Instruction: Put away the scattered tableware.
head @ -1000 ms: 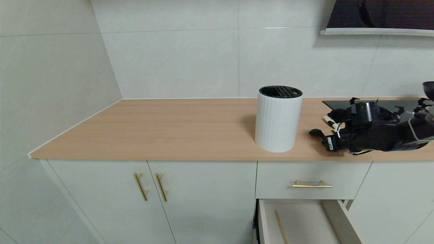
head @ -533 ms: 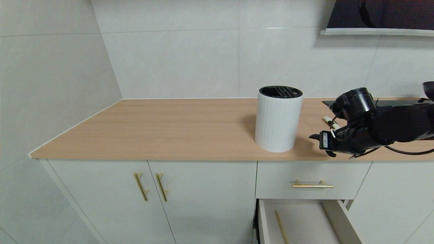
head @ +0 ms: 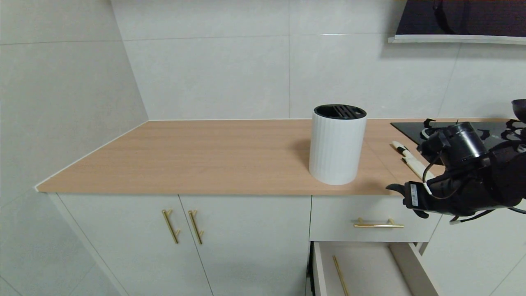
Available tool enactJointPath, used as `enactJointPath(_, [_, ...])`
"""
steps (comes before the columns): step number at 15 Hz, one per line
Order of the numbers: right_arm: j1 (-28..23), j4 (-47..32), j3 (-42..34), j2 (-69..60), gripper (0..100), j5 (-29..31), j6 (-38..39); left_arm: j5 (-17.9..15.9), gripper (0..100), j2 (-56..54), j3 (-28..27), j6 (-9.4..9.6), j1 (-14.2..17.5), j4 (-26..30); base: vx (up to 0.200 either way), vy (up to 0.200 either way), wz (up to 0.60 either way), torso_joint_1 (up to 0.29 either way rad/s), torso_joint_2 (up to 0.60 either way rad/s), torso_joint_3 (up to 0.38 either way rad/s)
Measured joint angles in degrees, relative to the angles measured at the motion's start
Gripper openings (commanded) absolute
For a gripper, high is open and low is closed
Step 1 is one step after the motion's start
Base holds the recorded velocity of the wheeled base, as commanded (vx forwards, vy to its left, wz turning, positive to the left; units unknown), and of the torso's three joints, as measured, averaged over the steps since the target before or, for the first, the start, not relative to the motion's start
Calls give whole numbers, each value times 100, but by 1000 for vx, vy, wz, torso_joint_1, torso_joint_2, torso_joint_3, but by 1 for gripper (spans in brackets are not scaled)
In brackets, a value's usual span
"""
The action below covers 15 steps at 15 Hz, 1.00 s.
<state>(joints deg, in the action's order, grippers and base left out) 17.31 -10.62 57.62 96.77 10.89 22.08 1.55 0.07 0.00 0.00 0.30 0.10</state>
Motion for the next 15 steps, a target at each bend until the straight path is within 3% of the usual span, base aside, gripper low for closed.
enactJointPath(8, [27, 9, -302, -49, 0, 2, -11, 0, 100, 0, 0, 0, 0, 0, 0, 0, 0, 0, 0, 0])
enactJointPath(15, [5, 6, -319, 202, 0, 0, -11, 1, 100, 0, 0, 0, 0, 0, 0, 0, 0, -168, 408, 242])
